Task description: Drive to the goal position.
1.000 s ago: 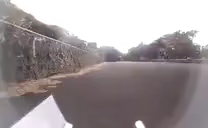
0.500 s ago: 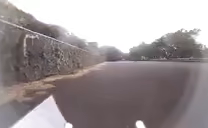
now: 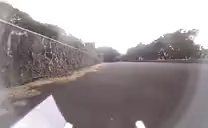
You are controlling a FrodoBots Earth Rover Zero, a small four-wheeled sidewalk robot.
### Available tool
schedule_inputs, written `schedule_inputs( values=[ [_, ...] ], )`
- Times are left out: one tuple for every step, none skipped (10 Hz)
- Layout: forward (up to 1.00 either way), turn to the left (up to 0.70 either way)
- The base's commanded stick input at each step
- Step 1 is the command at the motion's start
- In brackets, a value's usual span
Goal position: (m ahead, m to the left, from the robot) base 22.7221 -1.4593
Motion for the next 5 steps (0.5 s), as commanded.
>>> schedule_inputs(
  values=[
    [1.0,-0.3],
    [1.0,0.0],
    [1.0,-0.01],
    [1.0,-0.06],
    [1.0,-0.25]
  ],
)
